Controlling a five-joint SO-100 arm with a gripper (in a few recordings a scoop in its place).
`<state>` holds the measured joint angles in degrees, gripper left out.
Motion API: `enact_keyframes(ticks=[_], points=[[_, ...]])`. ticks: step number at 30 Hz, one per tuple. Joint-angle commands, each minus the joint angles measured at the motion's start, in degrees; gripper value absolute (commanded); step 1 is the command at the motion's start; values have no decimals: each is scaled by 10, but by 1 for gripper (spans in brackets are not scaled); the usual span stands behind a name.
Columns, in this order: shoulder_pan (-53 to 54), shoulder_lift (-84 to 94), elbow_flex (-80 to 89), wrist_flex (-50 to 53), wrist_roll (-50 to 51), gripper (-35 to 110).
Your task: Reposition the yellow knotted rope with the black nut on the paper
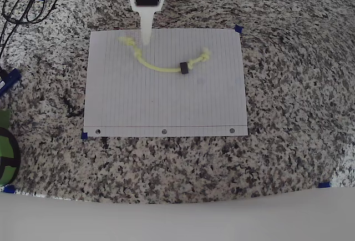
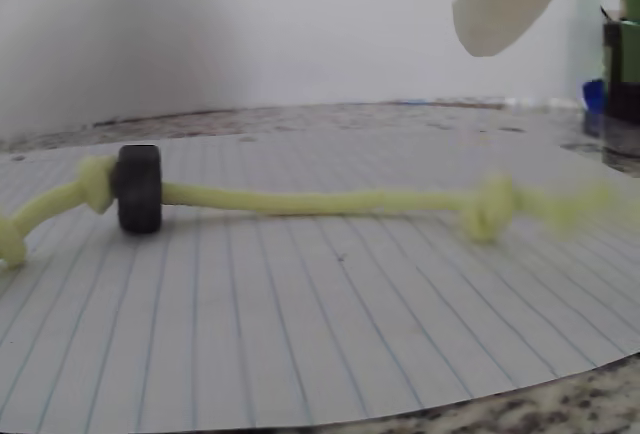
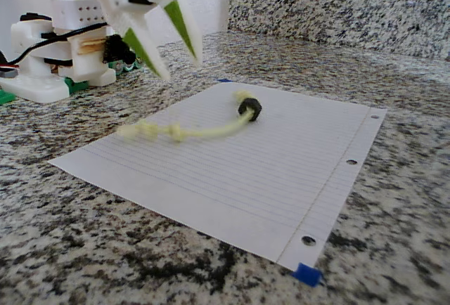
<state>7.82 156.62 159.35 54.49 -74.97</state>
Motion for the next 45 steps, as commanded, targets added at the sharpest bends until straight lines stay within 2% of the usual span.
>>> enact_keyframes(ticks=[1,3,14,28,45], points=[[10,13,1,-4,0,72],[12,22,4,-3,0,76],[20,120,27,43,0,76],[28,254,91,38,-4,67],[32,387,192,111,-6,64]])
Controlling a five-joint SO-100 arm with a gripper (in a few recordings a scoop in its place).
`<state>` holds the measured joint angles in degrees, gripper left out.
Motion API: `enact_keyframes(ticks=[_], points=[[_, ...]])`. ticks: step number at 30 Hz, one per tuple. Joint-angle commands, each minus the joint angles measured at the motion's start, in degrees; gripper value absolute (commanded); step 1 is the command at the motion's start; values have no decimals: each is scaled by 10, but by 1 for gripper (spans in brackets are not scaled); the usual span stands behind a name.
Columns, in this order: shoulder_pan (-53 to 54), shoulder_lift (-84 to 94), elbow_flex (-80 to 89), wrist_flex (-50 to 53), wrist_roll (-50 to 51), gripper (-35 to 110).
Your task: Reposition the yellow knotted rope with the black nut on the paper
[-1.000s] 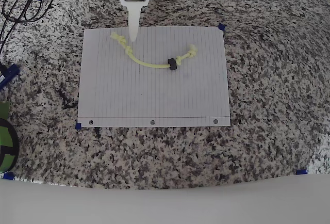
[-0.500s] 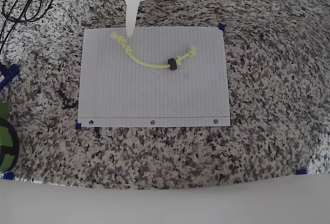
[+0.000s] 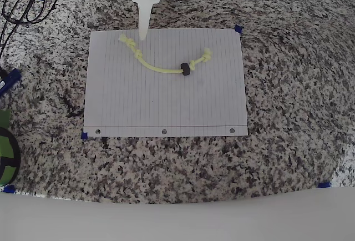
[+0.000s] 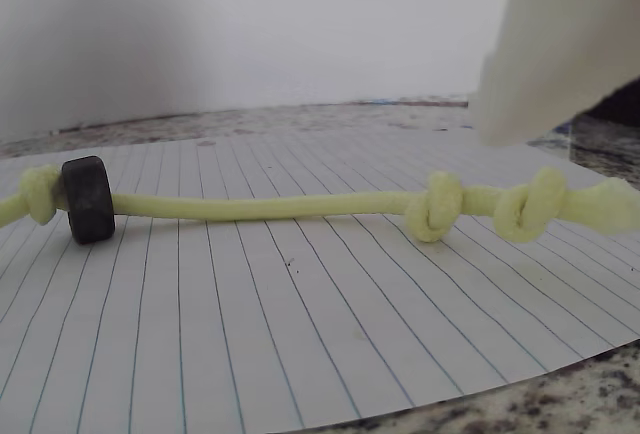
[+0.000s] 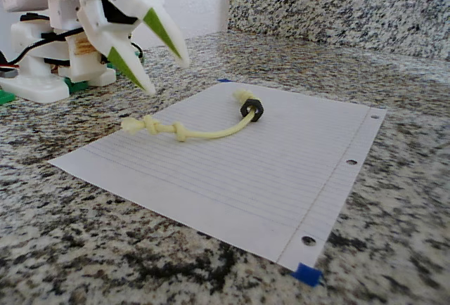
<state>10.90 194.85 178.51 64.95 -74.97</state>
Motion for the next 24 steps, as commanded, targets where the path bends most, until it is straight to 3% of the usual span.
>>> enact_keyframes(ticks=[1,24], points=[[1,4,1,13,-6,64],[-10,5,26,21,-33,64]])
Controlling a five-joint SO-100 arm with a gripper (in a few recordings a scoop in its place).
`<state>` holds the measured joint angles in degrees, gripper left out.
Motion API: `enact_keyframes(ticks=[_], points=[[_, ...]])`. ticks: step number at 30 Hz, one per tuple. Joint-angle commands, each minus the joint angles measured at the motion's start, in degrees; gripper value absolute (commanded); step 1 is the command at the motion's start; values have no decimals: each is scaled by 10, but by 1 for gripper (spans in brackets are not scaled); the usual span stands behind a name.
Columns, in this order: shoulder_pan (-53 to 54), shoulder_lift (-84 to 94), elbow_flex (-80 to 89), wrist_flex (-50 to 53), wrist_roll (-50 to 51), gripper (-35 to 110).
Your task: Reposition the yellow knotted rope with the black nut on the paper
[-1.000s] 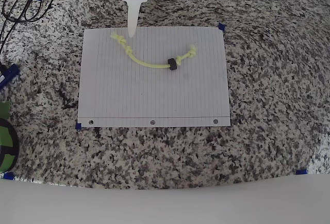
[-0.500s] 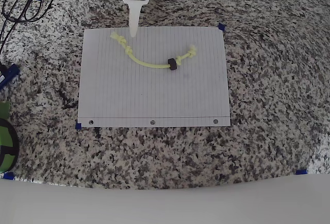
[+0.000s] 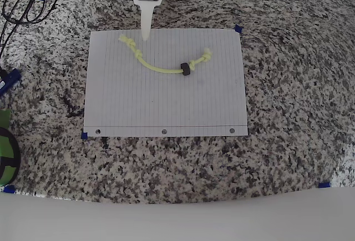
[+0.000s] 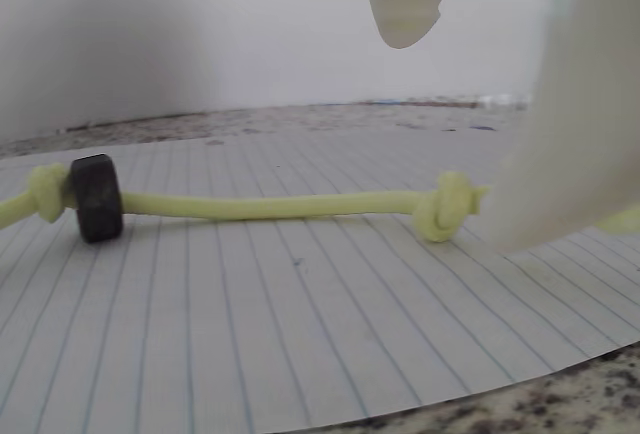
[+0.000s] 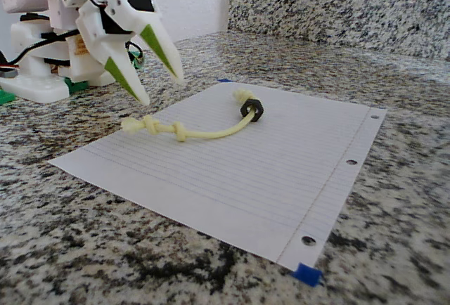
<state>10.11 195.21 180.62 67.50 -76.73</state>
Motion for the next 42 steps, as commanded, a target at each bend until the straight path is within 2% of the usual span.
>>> enact_keyframes(ticks=[1,6,27,42], points=[[-3,2,5,-5,-25,64],[-32,2,5,-3,-37,64],[-28,2,5,-4,-44,64],[-33,2,4,2,-43,37]])
